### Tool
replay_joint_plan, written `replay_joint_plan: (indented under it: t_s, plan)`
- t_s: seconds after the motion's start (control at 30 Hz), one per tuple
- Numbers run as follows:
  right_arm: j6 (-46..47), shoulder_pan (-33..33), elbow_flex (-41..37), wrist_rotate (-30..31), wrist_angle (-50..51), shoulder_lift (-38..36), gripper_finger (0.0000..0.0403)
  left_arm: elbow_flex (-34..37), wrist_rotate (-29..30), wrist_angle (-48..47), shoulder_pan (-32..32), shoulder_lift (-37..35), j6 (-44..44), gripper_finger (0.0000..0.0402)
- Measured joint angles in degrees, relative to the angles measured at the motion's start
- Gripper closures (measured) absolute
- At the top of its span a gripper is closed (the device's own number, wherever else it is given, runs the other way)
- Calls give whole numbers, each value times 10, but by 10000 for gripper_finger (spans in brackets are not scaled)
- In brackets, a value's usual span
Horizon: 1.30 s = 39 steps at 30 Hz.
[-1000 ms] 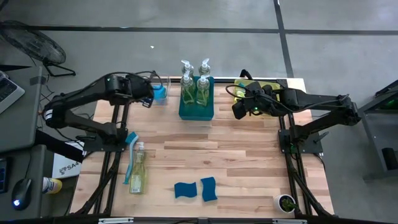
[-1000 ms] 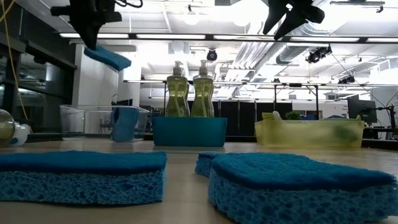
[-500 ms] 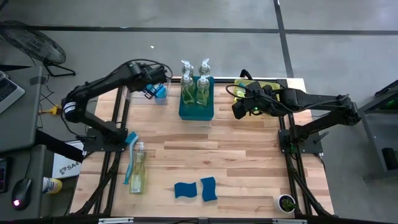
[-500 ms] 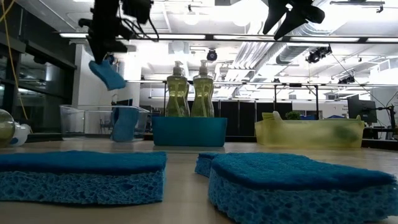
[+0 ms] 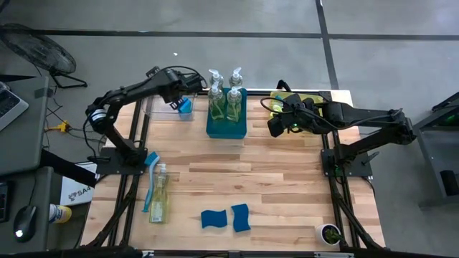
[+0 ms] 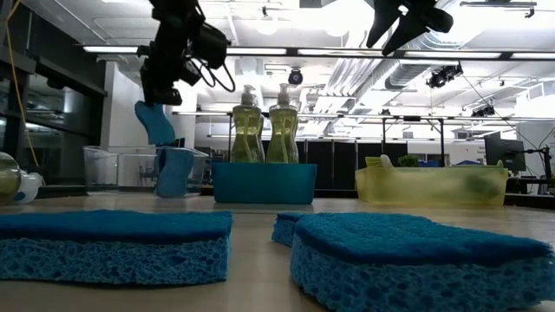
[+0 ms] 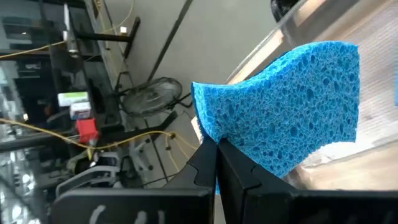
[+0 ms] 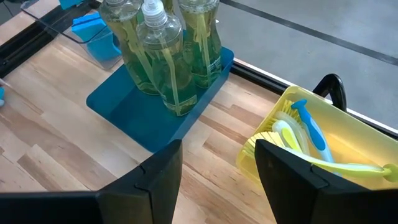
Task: Pick & Place Kitchen Sink Supplies
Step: Put the blue sponge into the transparent bin
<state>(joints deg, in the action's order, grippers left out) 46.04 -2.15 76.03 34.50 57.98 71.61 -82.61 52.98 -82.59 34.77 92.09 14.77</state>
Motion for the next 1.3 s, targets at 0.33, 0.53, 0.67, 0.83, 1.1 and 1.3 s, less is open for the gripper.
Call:
replay_joint_plan:
  t_s: [0.33,0.53,0.67,0.83,1.1,1.3]
  plan:
    - [0,0,0,-2,0,0,208,0,-2,38,1,53,-12,401]
    - [0,0,0,-3,0,0,208,0,-4,42,1,81,-11,401]
    - [0,0,0,-4,0,0,208,0,1,51,1,91,-13,401]
    - [0,0,0,-4,0,0,208,0,0,52,1,98,-13,401]
    - [0,0,0,-4,0,0,208,0,2,45,1,98,-13,401]
    - [0,0,0,-4,0,0,208,0,5,47,1,98,-25,401]
